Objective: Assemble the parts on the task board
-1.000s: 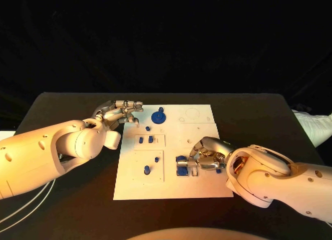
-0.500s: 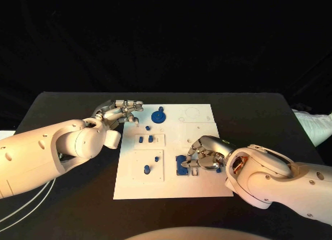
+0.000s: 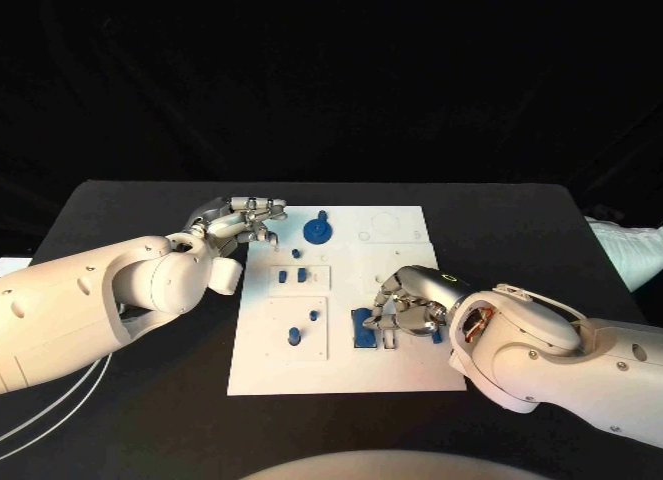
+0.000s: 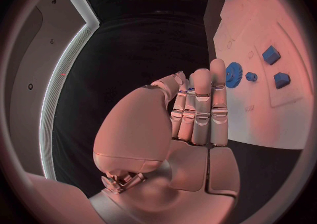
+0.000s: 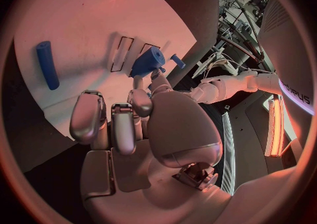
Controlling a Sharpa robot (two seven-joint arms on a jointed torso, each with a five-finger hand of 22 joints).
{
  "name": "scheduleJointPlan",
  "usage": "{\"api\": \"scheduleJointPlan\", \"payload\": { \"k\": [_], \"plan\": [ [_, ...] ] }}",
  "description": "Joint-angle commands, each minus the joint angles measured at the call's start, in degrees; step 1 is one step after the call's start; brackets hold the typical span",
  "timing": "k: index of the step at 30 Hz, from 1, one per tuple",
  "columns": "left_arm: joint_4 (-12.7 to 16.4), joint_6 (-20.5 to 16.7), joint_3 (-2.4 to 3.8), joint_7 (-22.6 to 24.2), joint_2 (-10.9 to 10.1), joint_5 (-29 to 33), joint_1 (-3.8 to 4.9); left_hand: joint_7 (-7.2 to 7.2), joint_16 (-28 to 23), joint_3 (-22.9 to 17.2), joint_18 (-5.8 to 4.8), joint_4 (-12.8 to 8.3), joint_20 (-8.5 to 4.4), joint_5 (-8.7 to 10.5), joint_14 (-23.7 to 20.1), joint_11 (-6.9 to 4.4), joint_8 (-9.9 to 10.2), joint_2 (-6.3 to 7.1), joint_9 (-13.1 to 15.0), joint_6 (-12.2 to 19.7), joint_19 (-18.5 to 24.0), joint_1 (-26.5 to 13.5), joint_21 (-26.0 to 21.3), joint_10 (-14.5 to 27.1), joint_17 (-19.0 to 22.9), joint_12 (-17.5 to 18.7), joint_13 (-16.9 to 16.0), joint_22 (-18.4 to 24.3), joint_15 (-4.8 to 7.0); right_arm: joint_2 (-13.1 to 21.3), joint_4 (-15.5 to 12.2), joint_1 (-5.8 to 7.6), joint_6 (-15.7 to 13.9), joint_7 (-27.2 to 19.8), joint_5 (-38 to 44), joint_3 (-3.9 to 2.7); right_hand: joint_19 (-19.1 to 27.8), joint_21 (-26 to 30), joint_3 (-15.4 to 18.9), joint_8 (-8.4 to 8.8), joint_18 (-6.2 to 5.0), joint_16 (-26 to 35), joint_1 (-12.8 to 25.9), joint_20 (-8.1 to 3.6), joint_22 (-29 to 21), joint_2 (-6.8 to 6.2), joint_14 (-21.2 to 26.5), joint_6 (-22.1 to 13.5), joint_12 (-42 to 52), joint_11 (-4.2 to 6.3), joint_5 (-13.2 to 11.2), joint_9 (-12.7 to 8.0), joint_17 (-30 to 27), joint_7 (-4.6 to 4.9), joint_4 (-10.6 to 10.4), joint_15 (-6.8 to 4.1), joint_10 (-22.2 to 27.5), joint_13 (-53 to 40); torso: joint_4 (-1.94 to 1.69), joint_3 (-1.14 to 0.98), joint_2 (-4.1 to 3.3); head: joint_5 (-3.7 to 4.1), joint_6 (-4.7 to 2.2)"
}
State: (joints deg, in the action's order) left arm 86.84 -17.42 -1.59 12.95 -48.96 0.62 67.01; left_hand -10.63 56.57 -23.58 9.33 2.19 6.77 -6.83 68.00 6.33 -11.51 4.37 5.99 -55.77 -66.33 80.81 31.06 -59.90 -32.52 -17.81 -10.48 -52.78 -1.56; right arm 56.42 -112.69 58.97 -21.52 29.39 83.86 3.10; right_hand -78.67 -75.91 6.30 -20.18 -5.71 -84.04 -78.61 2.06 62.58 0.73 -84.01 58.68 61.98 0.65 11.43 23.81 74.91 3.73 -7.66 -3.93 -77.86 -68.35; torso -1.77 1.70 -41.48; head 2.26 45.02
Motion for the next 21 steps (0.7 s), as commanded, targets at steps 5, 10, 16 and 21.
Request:
{"api": "scheduleJointPlan", "payload": {
  "k": [5, 10, 16, 21],
  "plan": [
    [0.1, 1.0, 0.03, 0.1, -0.1, -0.4, -0.01, -0.1, -0.4, 0.2, 1.1, -0.1, 0.41, -0.4, -0.6, 0.0, -0.3, -0.54, 0.0, 0.5, -0.1, 0.2, -0.2, 0.4, 0.2, -0.2, -0.1, 0.1, 0.07, -0.1, -0.1, -0.33, 1.0, 1.1, 2.2, 0.23, -0.1, -0.3, 0.8, -0.53, 0.51, -0.2, 0.8, -0.34, 0.4, -0.11, -4.2, 0.4, 0.9, 0.13, -0.5, 0.3, 5.6, -0.16, -0.5, -0.6, -0.6, -0.5, 0.04, 0.03, 0.03, 0.01, 0.12],
    [0.1, 1.1, 0.03, 0.1, -0.1, -0.4, -0.01, -0.1, -0.4, 0.2, 1.1, -0.1, 0.41, -0.4, -0.6, 0.0, -0.3, -0.54, 0.0, 0.5, -0.1, 0.2, -0.2, 0.4, 0.2, -0.2, -0.1, 0.1, 0.07, 0.1, -0.4, -0.38, -2.7, -3.4, 0.7, 0.23, -0.2, -0.4, 1.1, -0.61, 0.54, -0.3, 1.2, -0.35, 0.5, -0.18, -4.3, 0.5, 1.1, 0.14, -0.5, 0.4, 5.9, -0.17, -0.7, -0.61, -0.7, -0.6, 0.04, -0.04, 0.04, 0.0, 0.08],
    [0.1, 1.1, 0.03, 0.1, -0.2, -0.5, -0.01, -0.1, -0.4, 0.2, 1.1, -0.1, 0.41, -0.4, -0.6, 0.0, -0.3, -0.54, 0.0, 0.5, -0.1, 0.2, -0.2, 0.4, 0.2, -0.2, -0.1, 0.1, 0.07, 0.6, -0.7, -0.4, -3.7, -7.1, -0.8, 0.23, -0.3, -0.6, 1.3, -0.92, 0.58, -0.6, 1.1, -0.42, 0.8, -0.25, -4.4, 0.7, 1.9, 0.3, -1.3, 0.8, 6.4, -0.37, -0.7, -0.72, -1.2, -1.3, 0.02, -0.01, 0.04, -0.02, 0.06],
    [0.1, 1.2, 0.03, 0.1, -0.2, -0.5, -0.01, -0.1, -0.4, 0.2, 1.1, -0.1, 0.41, -0.4, -0.6, 0.0, -0.3, -0.54, 0.0, 0.5, -0.1, 0.2, -0.2, 0.4, 0.2, -0.2, -0.1, 0.1, 0.07, 1.0, -0.8, -0.41, -0.9, -7.5, -0.6, 0.23, -0.3, -0.6, 1.4, -1.16, 0.59, -0.6, 0.4, -0.54, 0.8, -0.07, -4.4, 0.7, 1.9, 0.39, -4.1, 1.1, 6.4, -0.44, -0.2, -0.81, -1.3, -1.4, 0.01, -0.06, 0.04, 0.03, 0.23]
  ]
}}
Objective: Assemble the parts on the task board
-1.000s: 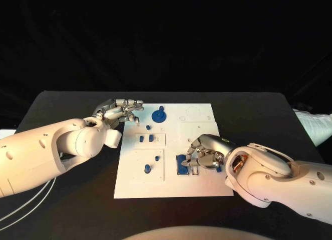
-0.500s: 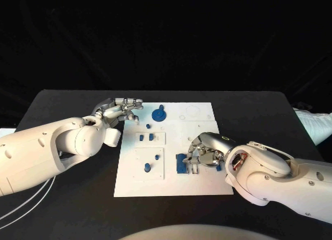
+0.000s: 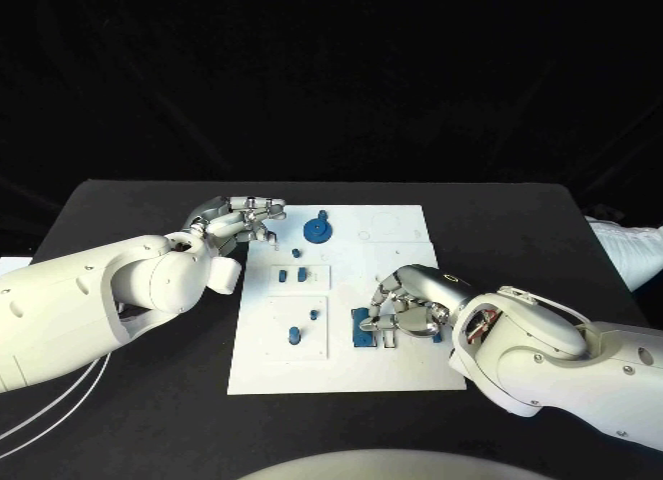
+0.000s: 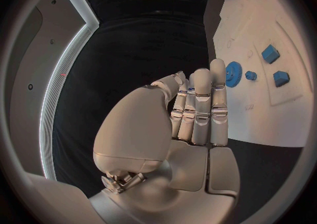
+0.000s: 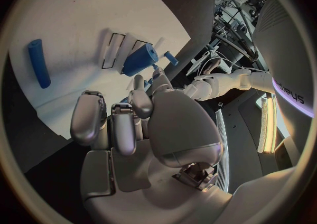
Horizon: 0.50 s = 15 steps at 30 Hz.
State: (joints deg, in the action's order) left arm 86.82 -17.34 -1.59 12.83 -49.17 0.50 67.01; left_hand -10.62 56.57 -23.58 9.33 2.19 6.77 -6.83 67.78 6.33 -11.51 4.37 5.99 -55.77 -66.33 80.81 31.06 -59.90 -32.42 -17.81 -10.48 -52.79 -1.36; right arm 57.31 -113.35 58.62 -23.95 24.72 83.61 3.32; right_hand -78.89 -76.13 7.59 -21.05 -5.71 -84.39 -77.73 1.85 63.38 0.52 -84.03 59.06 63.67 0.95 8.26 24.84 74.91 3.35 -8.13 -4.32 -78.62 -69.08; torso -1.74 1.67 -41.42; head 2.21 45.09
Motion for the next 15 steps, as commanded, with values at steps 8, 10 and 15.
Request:
{"api": "scheduleJointPlan", "payload": {
  "k": [8, 10, 15],
  "plan": [
    [0.1, 1.3, 0.03, 0.1, 0.0, -0.3, -0.01, -0.1, -0.4, 0.2, 1.1, -0.1, 0.41, -0.39, -0.4, 0.0, -0.3, -0.54, 0.0, 0.5, -0.1, 0.2, -0.2, 0.4, 0.1, -0.2, -0.1, 0.1, -0.14, -0.1, 0.0, -0.21, 4.4, -1.9, 2.0, 0.01, -0.1, -0.4, 0.2, -0.53, 0.61, -0.4, -1.1, -0.34, 0.1, 0.27, -4.4, 0.4, 0.5, 0.12, -2.6, 0.4, 6.6, -0.13, 0.8, -0.44, -0.7, -1.0, 0.03, 0.02, 0.0, 0.23, 0.02],
    [0.1, 1.4, 0.03, 0.1, 0.1, -0.3, -0.01, -0.1, -0.4, 0.2, 1.1, -0.1, 0.41, -0.39, -0.4, 0.0, -0.3, -0.54, 0.0, 0.5, -0.1, 0.2, -0.2, 0.4, 0.1, -0.2, -0.1, 0.1, -0.14, -0.3, 0.0, -0.3, 4.4, -1.3, 2.8, 0.01, -0.2, -0.4, 0.1, -0.67, 0.63, -0.4, -1.5, -0.37, 0.3, 0.47, -4.4, 0.5, 0.8, 0.19, -2.8, 0.6, 6.7, -0.22, 1.0, -0.48, -0.9, -1.2, -0.07, 0.03, -0.04, 0.26, 0.02],
    [0.1, 1.4, 0.03, 0.1, 0.0, -0.3, -0.01, -0.1, -0.4, 0.2, 1.1, -0.1, 0.41, -0.39, -0.4, 0.0, -0.3, -0.54, 0.0, 0.5, -0.1, 0.2, -0.2, 0.4, 0.1, -0.2, -0.1, 0.1, -0.14, -0.8, 0.3, -0.48, 4.2, 0.7, 5.0, 0.01, -0.3, -0.6, -0.3, -0.95, 0.67, -0.6, -2.3, -0.47, 0.6, 1.2, -4.4, 0.7, 1.3, 0.39, -3.0, 0.8, 7.0, -0.46, 1.5, -0.63, -1.2, -1.7, -0.02, 0.05, -0.01, 0.2, 0.05]
  ]
}}
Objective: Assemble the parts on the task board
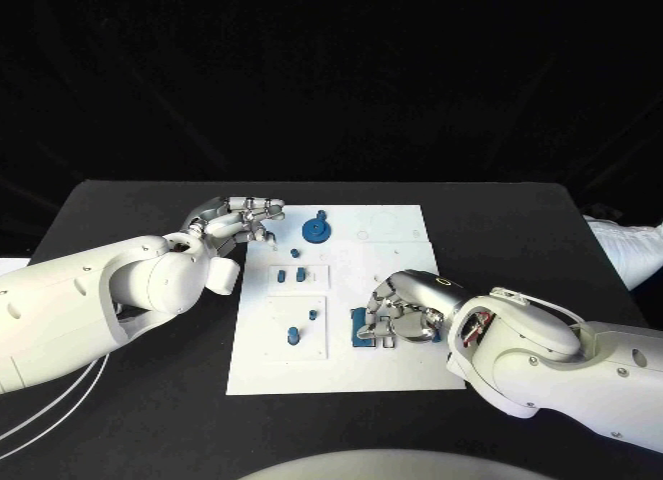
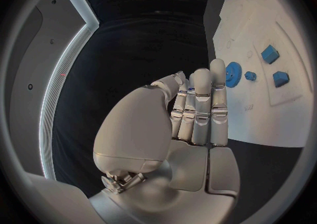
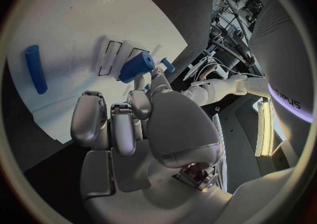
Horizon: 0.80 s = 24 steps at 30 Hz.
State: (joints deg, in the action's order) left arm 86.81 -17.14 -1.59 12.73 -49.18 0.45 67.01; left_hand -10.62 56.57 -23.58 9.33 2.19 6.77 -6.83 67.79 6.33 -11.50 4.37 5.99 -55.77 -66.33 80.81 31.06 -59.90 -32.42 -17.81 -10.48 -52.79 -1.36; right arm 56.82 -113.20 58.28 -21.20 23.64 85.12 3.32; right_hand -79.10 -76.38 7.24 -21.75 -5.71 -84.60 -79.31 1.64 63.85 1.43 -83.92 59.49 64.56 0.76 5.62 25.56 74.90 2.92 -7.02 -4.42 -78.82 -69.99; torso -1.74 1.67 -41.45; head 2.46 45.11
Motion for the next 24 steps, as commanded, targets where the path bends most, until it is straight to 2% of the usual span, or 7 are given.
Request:
{"api": "scheduleJointPlan", "payload": {
  "k": [1, 11, 24],
  "plan": [
    [0.1, 1.2, 0.03, 0.1, 0.0, -0.3, -0.01, -0.1, -0.4, 0.2, 1.1, -0.1, 0.41, -0.39, -0.4, 0.0, -0.3, -0.54, 0.0, 0.5, -0.1, 0.2, -0.2, 0.4, 0.1, -0.2, -0.1, 0.1, -0.14, -0.5, 0.2, -0.16, 1.5, 2.1, 3.9, 0.01, -0.1, -0.4, 0.0, -0.28, 0.69, -0.4, -0.8, -0.27, 0.1, 0.36, -4.6, 0.3, 0.5, 0.6, -0.4, 0.1, 7.0, -0.05, 0.5, -0.54, -1.1, -0.8, -0.04, 0.05, 0.02, -0.03, 0.05],
    [0.1, 1.3, 0.03, 0.0, 0.0, -0.3, -0.01, -0.13, -0.4, 0.2, 1.09, -0.1, 0.43, -0.38, -0.4, 0.03, -0.4, -0.56, 0.0, 0.5, -0.1, 0.1, -0.2, 0.5, 0.2, -0.3, -0.1, 0.1, -0.16, -0.8, 0.4, -0.44, 4.1, 5.6, 7.7, 0.01, -0.3, -0.6, -0.4, -0.56, 0.76, -0.6, -1.9, -0.44, 0.5, 0.92, -4.6, 0.6, 1.0, 0.86, -0.7, 0.4, 7.3, -0.35, 1.2, -0.75, -1.4, -1.3, 0.03, 0.01, 0.0, -0.1, 0.13],
    [0.0, 1.3, 0.03, 0.0, -0.1, -0.3, -0.02, -0.13, -0.4, 0.2, 1.09, -0.1, 0.43, -0.38, -0.4, 0.03, -0.4, -0.56, 0.0, 0.5, -0.1, 0.1, -0.2, 0.5, 0.2, -0.3, -0.1, 0.1, -0.16, 0.1, 0.0, -0.5, 6.0, 6.2, 8.6, 0.01, -0.4, -0.7, -0.6, -0.63, 0.82, -0.6, -2.4, -0.55, 0.8, 0.99, -4.6, 0.7, 1.2, 0.97, -1.2, 0.4, 7.3, -0.43, 1.7, -0.86, -1.6, -1.5, 0.01, -0.04, 0.03, -0.05, 0.16]
  ]
}}
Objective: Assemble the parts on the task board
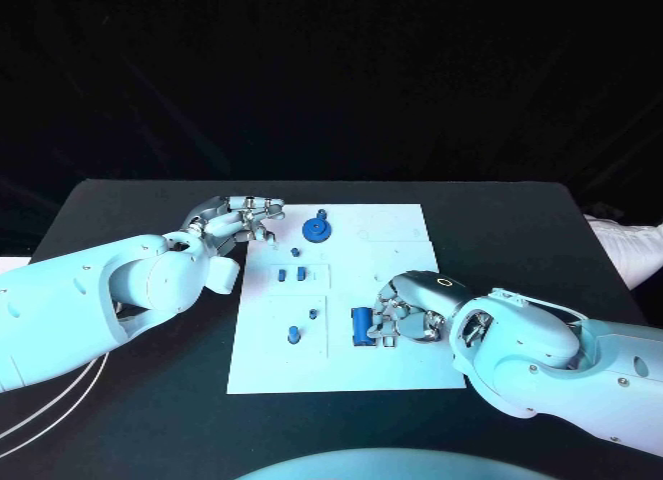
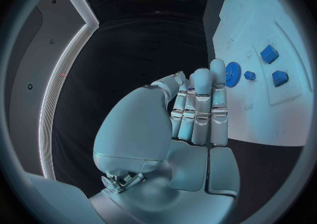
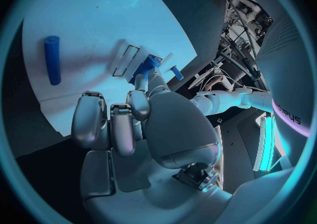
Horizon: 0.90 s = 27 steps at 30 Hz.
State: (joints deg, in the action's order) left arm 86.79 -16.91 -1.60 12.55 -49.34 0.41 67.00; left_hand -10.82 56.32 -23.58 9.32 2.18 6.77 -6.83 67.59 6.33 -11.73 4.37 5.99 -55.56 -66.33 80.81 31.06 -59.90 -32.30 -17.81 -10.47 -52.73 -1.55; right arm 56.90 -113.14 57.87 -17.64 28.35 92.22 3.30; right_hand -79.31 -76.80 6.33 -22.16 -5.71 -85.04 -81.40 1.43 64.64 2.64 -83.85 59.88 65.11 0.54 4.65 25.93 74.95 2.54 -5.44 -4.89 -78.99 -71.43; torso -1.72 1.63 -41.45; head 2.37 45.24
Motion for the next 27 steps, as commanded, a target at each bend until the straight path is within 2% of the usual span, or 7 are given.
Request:
{"api": "scheduleJointPlan", "payload": {
  "k": [1, 5, 8, 13, 20, 23, 27],
  "plan": [
    [0.1, 1.1, 0.03, 0.2, 0.0, -0.3, -0.01, 0.08, -0.2, 0.2, 1.09, -0.1, 0.43, -0.38, -0.3, 0.03, -0.2, -0.56, 0.0, 0.3, -0.1, 0.1, -0.2, 0.5, 0.1, -0.3, -0.1, 0.0, 0.03, 0.1, -0.1, -0.1, 2.1, 1.4, 1.5, 0.03, -0.2, -0.3, 0.3, -0.23, 0.81, -0.2, -0.2, -0.35, 0.0, -0.27, -4.7, 0.3, 0.6, 1.17, -0.3, 0.1, 7.3, -0.03, 0.1, -0.4, -1.4, 0.0, 0.0, 0.01, 0.02, 0.05, 0.03],
    [0.0, 1.1, 0.03, 0.2, 0.1, -0.3, -0.01, 0.08, -0.2, 0.2, 1.09, -0.1, 0.43, -0.38, -0.3, 0.03, -0.2, -0.56, 0.0, 0.3, -0.1, 0.1, -0.2, 0.5, 0.1, -0.3, -0.1, 0.0, 0.03, 0.5, -0.2, -0.1, -1.4, 0.6, 0.8, 0.03, -0.2, -0.3, 0.6, -0.19, 0.81, -0.1, 0.2, -0.37, 0.0, -0.42, -4.6, 0.2, 0.2, 1.1, -0.3, 0.1, 7.1, 0.06, -0.1, -0.37, -1.2, 0.2, -0.03, 0.01, 0.0, 0.11, -0.07],
    [0.0, 1.1, 0.02, 0.2, 0.1, -0.3, -0.02, 0.08, -0.2, 0.2, 1.09, -0.1, 0.43, -0.38, -0.3, 0.03, -0.2, -0.56, 0.0, 0.3, -0.1, 0.1, -0.2, 0.5, 0.1, -0.3, -0.1, 0.0, 0.03, 1.2, -0.6, -0.1, -5.6, -0.8, -0.3, 0.03, -0.1, -0.1, 0.7, -0.01, 0.78, 0.3, 0.6, -0.34, -0.2, -0.58, -4.5, -0.1, -0.9, 0.99, 0.9, 0.1, 6.5, 0.19, -0.3, -0.29, -0.7, 0.9, -0.01, 0.03, -0.01, 0.17, -0.09],
    [0.1, 1.0, 0.02, 0.2, 0.0, -0.3, -0.02, 0.08, -0.2, 0.2, 1.09, -0.1, 0.43, -0.38, -0.3, 0.03, -0.2, -0.56, 0.0, 0.3, -0.1, 0.1, -0.2, 0.5, 0.1, -0.3, -0.1, 0.0, 0.03, 3.6, -1.7, 0.01, -10.2, -4.0, -4.1, 0.0, 0.0, 0.0, 0.6, 0.87, 0.77, 0.8, 0.8, -0.19, -0.3, -0.53, -4.3, -1.4, -3.2, 0.64, 3.1, -0.2, 5.8, 0.67, -0.5, -0.04, 0.4, 2.5, 0.02, 0.07, -0.03, 0.17, -0.15],
    [0.4, 0.8, 0.02, 0.2, -0.1, -0.3, -0.02, 0.08, -0.2, 0.2, 1.09, -0.1, 0.43, -0.38, -0.3, 0.03, -0.2, -0.56, 0.0, 0.3, -0.1, 0.1, -0.2, 0.5, 0.1, -0.3, -0.1, 0.0, 0.03, 8.5, -2.5, 1.11, -8.2, -4.9, -8.5, -0.01, 0.3, 0.4, 0.7, 4.62, 0.71, 1.4, 2.0, 0.55, -0.9, 0.01, -4.1, -4.2, -6.3, -0.66, 4.4, -2.1, 5.0, 2.31, -1.8, 0.97, 1.9, 4.6, 0.04, 0.12, -0.02, 0.59, -0.24],
    [0.9, 0.9, 0.02, 0.3, -0.1, -0.3, -0.02, 0.07, -0.2, 0.2, 1.09, -0.1, 0.45, -0.37, -0.3, 0.04, -0.3, -0.56, 0.0, 0.4, 0.0, 0.1, -0.3, 0.6, 0.1, -0.4, -0.1, 0.1, 0.01, 10.3, -2.4, 1.3, -6.9, -4.9, -8.6, 0.01, 0.4, 0.5, 0.7, 6.11, 0.67, 1.6, 2.2, 0.94, -1.0, -0.07, -4.1, -4.1, -7.4, -1.0, 5.1, -3.1, 4.9, 2.69, -2.2, 1.31, 2.3, 5.3, -0.07, 0.15, -0.12, 1.0, -0.35],
    [1.3, 1.0, 0.02, 0.4, -0.1, -0.3, -0.02, 0.06, -0.2, 0.2, 1.09, -0.1, 0.45, -0.37, -0.3, 0.04, -0.3, -0.56, 0.0, 0.4, 0.0, 0.1, -0.3, 0.6, 0.1, -0.4, -0.1, 0.1, 0.01, 12.2, -1.8, 1.4, -3.8, -3.1, -6.8, 0.11, 0.6, 0.8, 0.7, 8.39, 0.55, 2.0, 2.5, 1.34, -1.5, 0.08, -4.0, -3.6, -10.6, -1.34, 4.9, -4.6, 4.4, 3.08, -3.0, 1.64, 3.6, 7.7, -0.02, 0.11, 0.02, 1.54, -0.28]
  ]
}}
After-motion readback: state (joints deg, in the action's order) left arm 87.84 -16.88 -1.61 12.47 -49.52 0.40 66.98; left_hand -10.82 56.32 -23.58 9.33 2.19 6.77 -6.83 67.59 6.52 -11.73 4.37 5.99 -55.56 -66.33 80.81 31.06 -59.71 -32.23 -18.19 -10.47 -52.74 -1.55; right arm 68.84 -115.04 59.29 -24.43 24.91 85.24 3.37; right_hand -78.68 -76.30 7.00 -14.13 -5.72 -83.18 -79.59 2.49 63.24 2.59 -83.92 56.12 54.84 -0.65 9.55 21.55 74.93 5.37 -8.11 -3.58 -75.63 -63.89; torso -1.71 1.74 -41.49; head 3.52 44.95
